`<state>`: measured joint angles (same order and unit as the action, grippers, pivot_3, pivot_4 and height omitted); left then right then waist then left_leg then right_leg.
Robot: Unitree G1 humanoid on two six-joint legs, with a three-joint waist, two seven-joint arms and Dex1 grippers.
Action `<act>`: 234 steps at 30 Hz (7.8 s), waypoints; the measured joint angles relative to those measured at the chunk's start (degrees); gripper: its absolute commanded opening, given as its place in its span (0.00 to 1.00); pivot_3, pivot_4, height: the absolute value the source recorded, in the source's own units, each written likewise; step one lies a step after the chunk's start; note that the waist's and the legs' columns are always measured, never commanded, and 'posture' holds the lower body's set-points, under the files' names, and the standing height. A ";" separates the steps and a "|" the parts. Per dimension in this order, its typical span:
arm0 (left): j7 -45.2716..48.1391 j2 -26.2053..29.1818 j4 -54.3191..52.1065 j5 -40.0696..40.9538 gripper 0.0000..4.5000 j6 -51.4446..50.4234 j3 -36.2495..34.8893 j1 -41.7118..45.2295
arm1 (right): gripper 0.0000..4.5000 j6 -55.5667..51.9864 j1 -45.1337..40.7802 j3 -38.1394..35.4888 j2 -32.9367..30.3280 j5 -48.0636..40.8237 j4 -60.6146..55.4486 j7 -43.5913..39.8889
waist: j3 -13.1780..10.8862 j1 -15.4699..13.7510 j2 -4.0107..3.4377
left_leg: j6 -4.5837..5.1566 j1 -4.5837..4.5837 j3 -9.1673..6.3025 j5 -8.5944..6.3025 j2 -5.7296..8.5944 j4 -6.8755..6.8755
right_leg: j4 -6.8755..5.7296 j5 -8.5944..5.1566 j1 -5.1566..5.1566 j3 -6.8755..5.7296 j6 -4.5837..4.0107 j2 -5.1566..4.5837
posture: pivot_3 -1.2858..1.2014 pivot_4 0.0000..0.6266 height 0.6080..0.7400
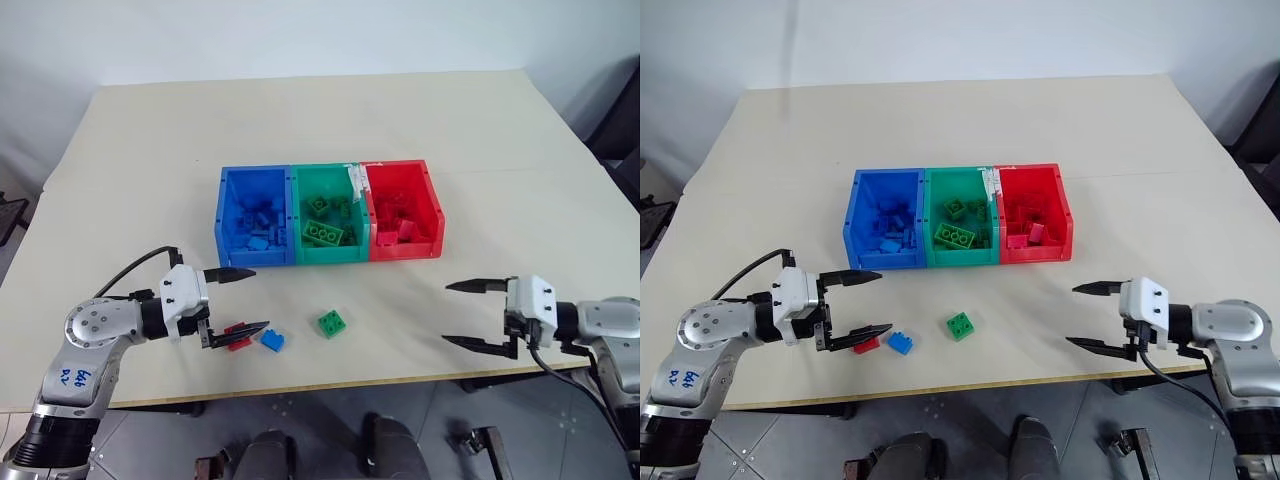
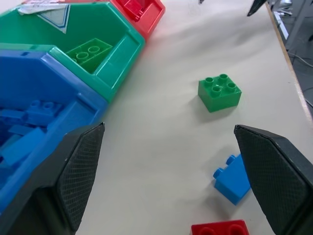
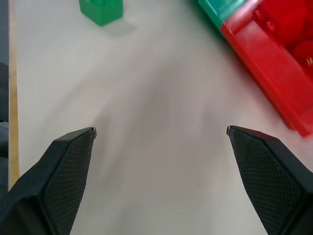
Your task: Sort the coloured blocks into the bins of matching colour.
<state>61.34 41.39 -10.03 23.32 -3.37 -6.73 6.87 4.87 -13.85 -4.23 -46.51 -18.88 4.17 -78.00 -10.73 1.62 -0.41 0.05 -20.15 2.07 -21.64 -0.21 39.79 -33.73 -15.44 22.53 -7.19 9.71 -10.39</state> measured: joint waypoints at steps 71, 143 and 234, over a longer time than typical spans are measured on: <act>1.24 6.56 8.26 1.94 1.00 1.19 -13.26 -8.13 | 1.00 -8.18 7.52 -2.89 4.66 -8.97 -15.03 2.05 | -0.02 -0.18 -0.03 | 0.04 -0.07 0.11 -0.20 -0.06 0.13 | 0.02 0.00 0.04 -0.13 0.00 0.02 | 0.52 0.24 1.00; -12.50 -1.80 -0.02 0.16 1.00 -23.56 -13.13 8.46 | 1.00 -17.23 1.48 -5.08 5.27 -13.00 -17.61 18.23 | -0.01 -1.64 0.05 | 0.07 -0.09 0.06 -0.25 -0.11 0.26 | -0.04 0.02 0.04 -0.17 0.02 0.05 | 0.52 0.24 1.00; -0.62 2.97 11.50 -5.60 1.00 -5.85 -5.48 9.30 | 1.00 -12.14 7.07 -5.93 6.64 -5.09 -15.23 22.52 | 0.06 -2.15 0.11 | 0.27 -0.07 0.10 -0.21 0.05 0.27 | 0.02 0.08 -0.02 -0.08 0.08 -0.06 | 0.52 0.24 1.00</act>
<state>60.72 44.36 1.47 17.73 -9.21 -12.21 16.17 -7.26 -6.78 -10.15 -39.87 -23.98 -11.07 -55.48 -10.67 -0.53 -0.30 0.32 -20.22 2.17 -21.85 -0.16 40.07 -33.71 -15.37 22.51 -7.26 9.79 -10.45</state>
